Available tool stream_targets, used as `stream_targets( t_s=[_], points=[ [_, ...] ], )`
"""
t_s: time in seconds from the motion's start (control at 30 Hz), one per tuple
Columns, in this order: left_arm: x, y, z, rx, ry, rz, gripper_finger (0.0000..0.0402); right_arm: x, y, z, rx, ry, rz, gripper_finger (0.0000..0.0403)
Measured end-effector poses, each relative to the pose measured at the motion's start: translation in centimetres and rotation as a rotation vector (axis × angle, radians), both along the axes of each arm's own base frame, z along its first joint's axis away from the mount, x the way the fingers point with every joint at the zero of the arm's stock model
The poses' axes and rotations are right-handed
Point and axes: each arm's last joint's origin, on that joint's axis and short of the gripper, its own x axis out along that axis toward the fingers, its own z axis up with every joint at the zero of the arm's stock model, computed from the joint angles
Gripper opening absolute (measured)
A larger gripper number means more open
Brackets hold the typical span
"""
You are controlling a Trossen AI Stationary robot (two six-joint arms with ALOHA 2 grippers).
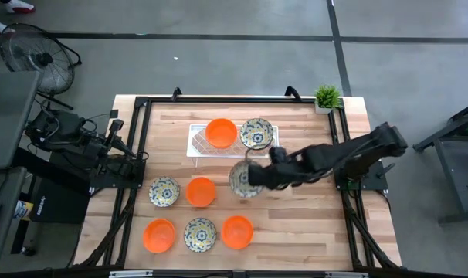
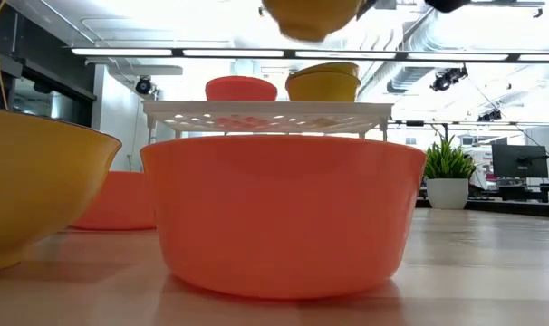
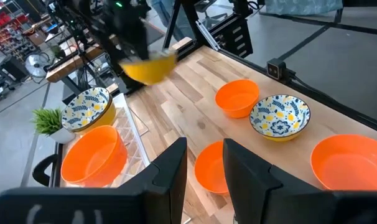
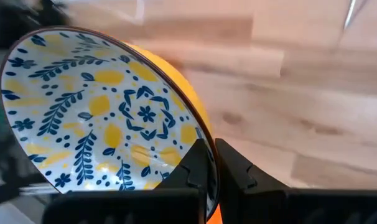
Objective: Pick & Place Mini bowls
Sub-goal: Stack the yellow patterned bowl on top of the other yellow patterned bowls on the shelf
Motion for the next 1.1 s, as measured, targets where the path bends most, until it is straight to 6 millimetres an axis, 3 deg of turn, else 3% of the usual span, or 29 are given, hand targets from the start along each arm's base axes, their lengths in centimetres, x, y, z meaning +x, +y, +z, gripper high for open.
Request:
stream_targets(
  t_s=[0.13, 0.37, 0.8, 1.0, 1.1],
  points=[
    [0.0, 0.0, 0.0, 0.000, 0.000, 0.000, 0.0099, -1.5, -1.7, 2.2, -0.030, -0.067, -0.020, 0.0001],
    [0.0, 0.0, 0.0, -0.016, 0.005, 0.006, 0.0099, -2.7, -5.3, 4.1, -0.052, -0.116, -0.037, 0.0001],
    [0.0, -0.1, 0.0, -0.043, 0.014, -0.004, 0.0099, -3.3, -12.7, 4.4, 0.059, -0.096, -0.117, 0.0001],
    [0.0, 0.0, 0.0, -0.042, 0.014, -0.002, 0.0099, -3.7, -14.7, 4.3, 0.148, -0.093, -0.150, 0.0001],
    [0.0, 0.0, 0.0, -0.042, 0.014, -0.002, 0.0099, -3.9, -15.0, 5.3, 0.131, -0.110, -0.154, 0.0001]
  ],
)
